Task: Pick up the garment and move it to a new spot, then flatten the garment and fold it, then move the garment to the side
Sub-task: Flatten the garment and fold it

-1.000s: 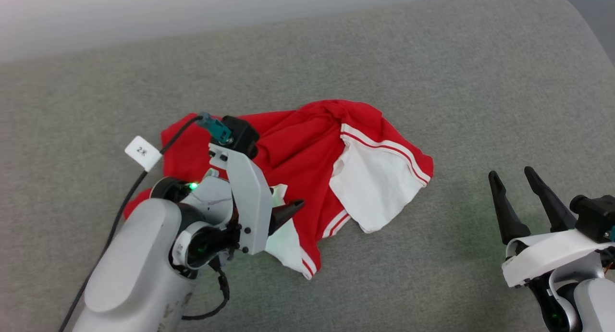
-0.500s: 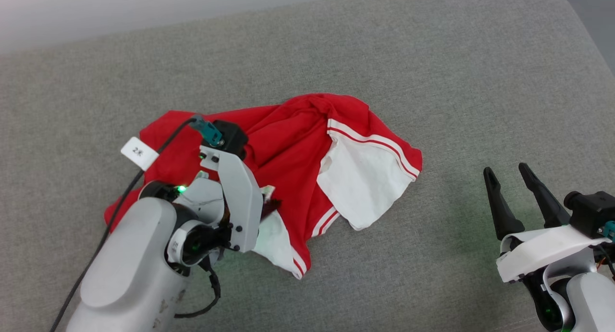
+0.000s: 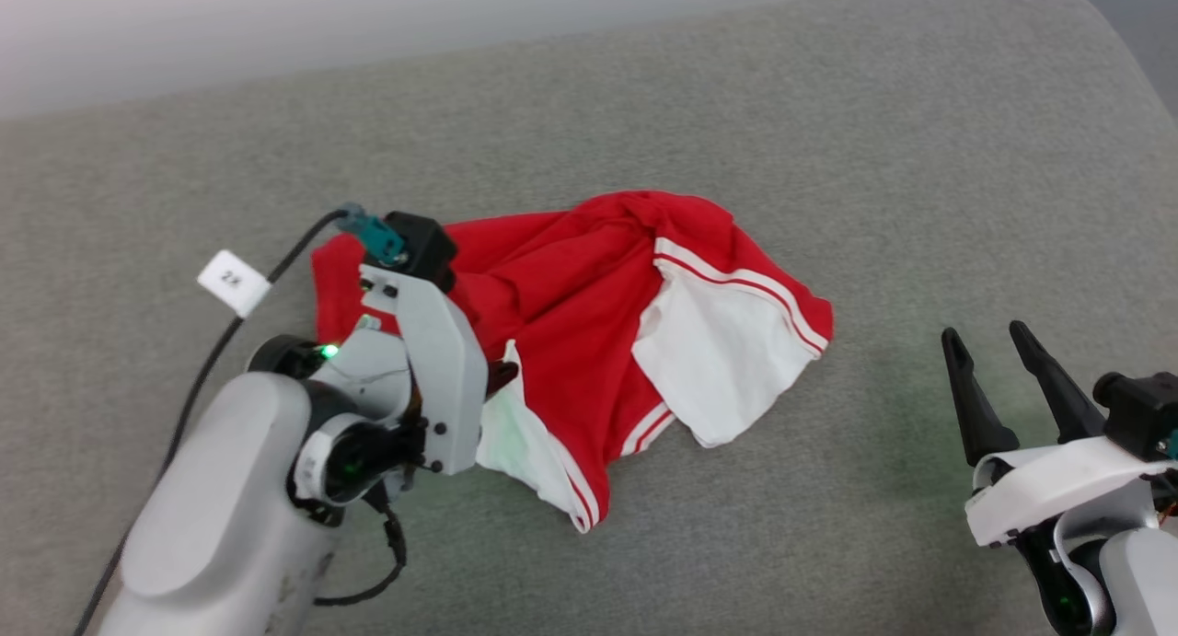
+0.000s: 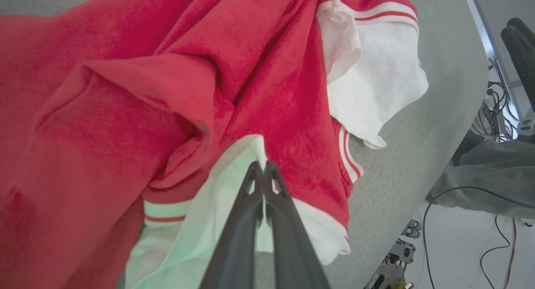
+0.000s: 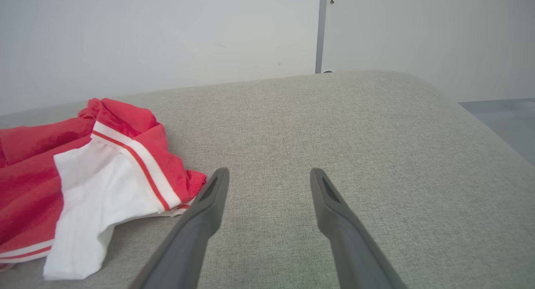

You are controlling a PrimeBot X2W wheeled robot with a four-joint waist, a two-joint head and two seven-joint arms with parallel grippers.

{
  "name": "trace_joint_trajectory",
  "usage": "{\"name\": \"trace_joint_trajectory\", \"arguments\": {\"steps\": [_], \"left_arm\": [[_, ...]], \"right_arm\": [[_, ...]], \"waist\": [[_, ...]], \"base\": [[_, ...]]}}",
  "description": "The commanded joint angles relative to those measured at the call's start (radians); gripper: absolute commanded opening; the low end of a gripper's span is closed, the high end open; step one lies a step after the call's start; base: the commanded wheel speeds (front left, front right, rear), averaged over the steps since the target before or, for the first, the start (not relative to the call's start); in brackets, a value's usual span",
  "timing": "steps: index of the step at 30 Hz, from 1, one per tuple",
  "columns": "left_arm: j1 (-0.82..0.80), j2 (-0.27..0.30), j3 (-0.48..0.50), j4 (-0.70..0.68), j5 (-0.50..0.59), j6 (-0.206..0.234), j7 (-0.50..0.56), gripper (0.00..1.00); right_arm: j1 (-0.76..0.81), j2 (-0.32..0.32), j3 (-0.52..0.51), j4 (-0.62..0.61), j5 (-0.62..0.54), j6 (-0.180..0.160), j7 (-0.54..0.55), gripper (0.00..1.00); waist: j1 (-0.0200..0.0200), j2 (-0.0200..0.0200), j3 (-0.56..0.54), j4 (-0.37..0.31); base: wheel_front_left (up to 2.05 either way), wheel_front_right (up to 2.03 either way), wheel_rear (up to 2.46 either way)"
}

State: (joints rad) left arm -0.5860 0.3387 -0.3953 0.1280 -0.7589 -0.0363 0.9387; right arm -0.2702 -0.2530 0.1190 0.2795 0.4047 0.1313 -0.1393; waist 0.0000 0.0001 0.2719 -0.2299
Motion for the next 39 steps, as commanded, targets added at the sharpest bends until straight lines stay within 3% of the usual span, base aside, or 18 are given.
{"name": "trace_joint_trajectory", "arguments": {"steps": [1,18,30,37,39], "left_arm": [[0.019,0.010,0.010,-0.015,-0.011,0.012,0.004,0.00],[0.214,0.125,0.146,-0.232,-0.058,0.134,0.017,0.00],[0.400,0.211,0.284,-0.294,-0.091,0.225,0.018,0.00],[0.450,0.217,0.316,-0.230,-0.092,0.202,-0.044,0.00],[0.451,0.219,0.310,-0.205,-0.077,0.186,-0.067,0.28]], "right_arm": [[0.018,-0.006,-0.006,-0.004,-0.006,-0.001,0.006,1.00],[0.055,-0.040,-0.047,-0.065,-0.025,-0.001,0.085,1.00],[0.065,-0.040,-0.052,-0.093,-0.028,-0.001,0.121,1.00],[0.062,-0.043,-0.047,-0.094,-0.018,-0.001,0.132,1.00],[0.061,-0.040,-0.044,-0.096,-0.020,-0.001,0.137,1.00]], "waist": [[0.0000,-0.0001,-0.018,0.026],[0.0000,-0.0001,-0.073,0.195],[0.0000,-0.0001,-0.080,0.238],[0.0000,-0.0001,-0.080,0.242],[0.0000,-0.0001,-0.082,0.240]], "base": [[0.00,0.00,0.00],[0.00,0.00,0.00],[0.00,0.00,0.00],[0.00,0.00,0.00],[0.00,0.00,0.00]]}}
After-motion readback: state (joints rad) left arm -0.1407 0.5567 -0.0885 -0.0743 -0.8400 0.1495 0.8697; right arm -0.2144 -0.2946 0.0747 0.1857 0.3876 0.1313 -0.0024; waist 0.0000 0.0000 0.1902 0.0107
